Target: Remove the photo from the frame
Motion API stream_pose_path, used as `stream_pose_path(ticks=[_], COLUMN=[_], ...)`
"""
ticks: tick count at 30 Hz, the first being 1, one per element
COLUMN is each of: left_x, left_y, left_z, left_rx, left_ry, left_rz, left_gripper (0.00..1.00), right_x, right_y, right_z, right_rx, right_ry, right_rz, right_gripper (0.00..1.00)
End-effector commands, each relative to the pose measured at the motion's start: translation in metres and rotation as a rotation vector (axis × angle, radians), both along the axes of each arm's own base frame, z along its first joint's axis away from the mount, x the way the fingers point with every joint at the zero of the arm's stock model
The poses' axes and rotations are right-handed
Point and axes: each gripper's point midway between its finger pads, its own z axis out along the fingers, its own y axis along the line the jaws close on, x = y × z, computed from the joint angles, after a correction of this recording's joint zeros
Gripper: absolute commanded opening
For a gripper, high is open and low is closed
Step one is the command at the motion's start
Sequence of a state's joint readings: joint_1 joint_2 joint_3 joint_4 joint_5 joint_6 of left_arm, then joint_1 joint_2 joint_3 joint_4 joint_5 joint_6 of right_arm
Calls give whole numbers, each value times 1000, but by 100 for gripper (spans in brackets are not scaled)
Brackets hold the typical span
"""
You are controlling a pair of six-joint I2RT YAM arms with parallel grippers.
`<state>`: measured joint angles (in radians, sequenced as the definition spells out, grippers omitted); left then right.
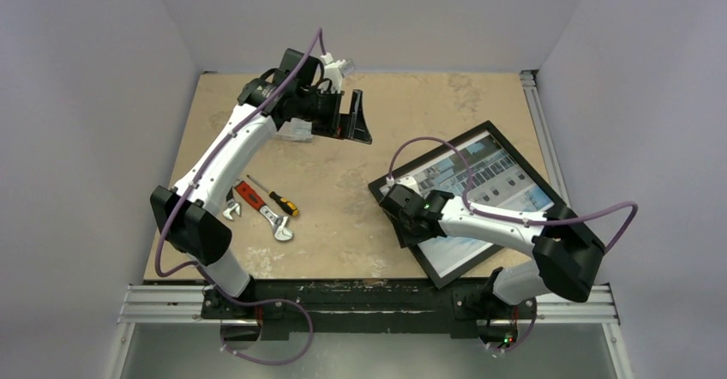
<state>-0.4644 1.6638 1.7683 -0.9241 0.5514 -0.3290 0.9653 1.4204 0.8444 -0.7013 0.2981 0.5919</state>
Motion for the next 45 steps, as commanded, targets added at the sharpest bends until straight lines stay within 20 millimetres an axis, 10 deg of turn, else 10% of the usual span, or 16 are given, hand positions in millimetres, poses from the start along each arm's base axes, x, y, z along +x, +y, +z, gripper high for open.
stream_pose_path(ticks=[1,22,34,45], left_x=[3,1,1,1], left_y=[4,5,4,4], left_z=[20,22,24,25], left_rx=[-31,-42,-53,-58], left_ry=[-77,-74,-68,-68], left_rz=[9,6,3,2], left_gripper=[97,95,95,95], right_x=[7,-5,-6,11], right_y=[10,20,52,43], right_z=[-4,-32,-22,-16], right_rx=[28,-46,80,18], right_ry=[-43,35,84,0], right_rz=[1,-62,-203,-482], right_gripper=[42,0,0,0])
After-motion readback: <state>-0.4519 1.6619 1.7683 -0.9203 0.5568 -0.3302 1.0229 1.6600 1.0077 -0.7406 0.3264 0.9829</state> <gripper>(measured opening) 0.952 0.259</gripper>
